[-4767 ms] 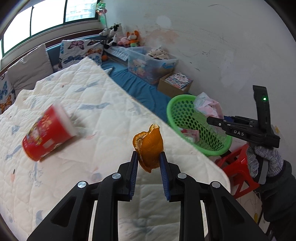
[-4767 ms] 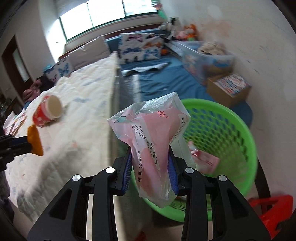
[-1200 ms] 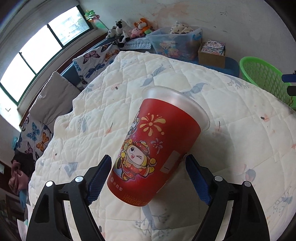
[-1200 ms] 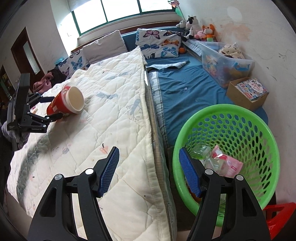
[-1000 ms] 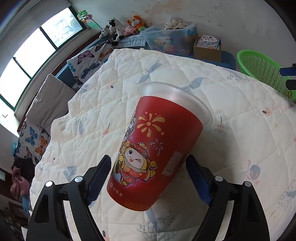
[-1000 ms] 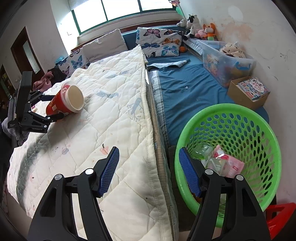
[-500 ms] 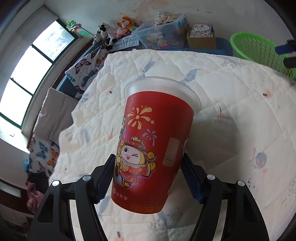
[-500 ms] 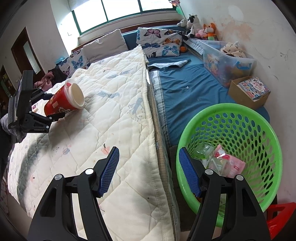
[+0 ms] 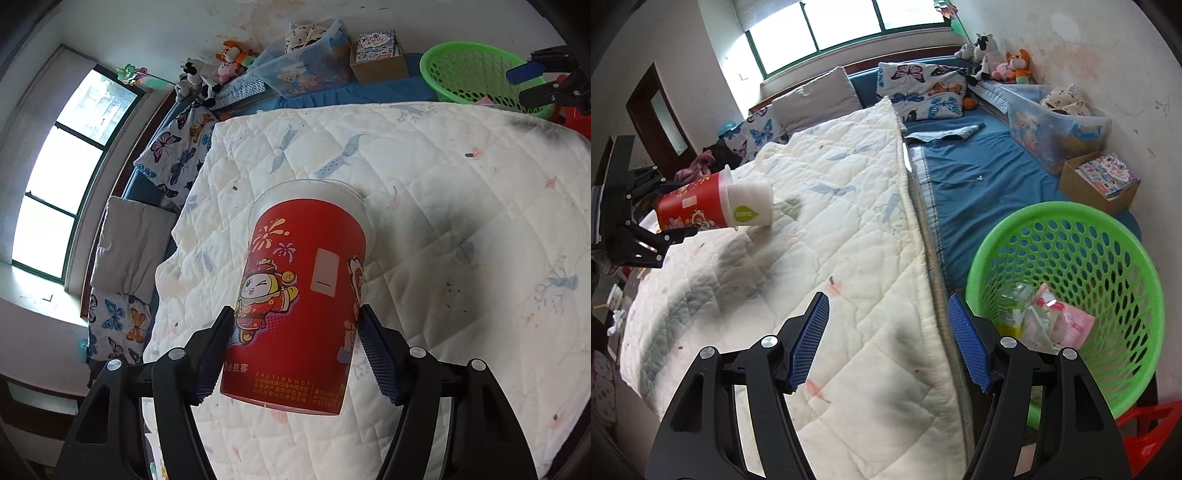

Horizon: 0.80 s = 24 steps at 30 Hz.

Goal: Collect trash
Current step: 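Grasp the white paper cup with the right tool while the left tool holds the red cup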

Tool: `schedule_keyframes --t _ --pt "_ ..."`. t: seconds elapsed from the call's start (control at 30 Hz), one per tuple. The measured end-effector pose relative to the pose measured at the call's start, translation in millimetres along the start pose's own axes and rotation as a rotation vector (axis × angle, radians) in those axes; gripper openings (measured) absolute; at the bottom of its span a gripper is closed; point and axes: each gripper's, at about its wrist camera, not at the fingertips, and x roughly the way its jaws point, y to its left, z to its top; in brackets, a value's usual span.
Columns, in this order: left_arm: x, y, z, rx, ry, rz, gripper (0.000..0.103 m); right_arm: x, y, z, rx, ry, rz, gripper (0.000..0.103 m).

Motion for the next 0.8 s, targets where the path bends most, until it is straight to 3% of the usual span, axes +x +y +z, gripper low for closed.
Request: schedule_keyframes --t 0.13,0.4,0.8 --pt "-17.6 -3.4 -12.3 -0.046 -0.022 0.003 0.065 -2.0 10.3 1.0 -0.016 -0.003 0.021 0.067" --pt "-49.6 -4.1 -53.6 -0.250 -0.112 -0.011 0.065 -0.5 40.9 7.1 -0.066 -0.009 0.062 0.067" --pt "-63.6 8.8 -100.4 -0.509 -0.145 0.064 0.065 37.8 108.6 33.2 -0.054 0.068 0.212 0.067"
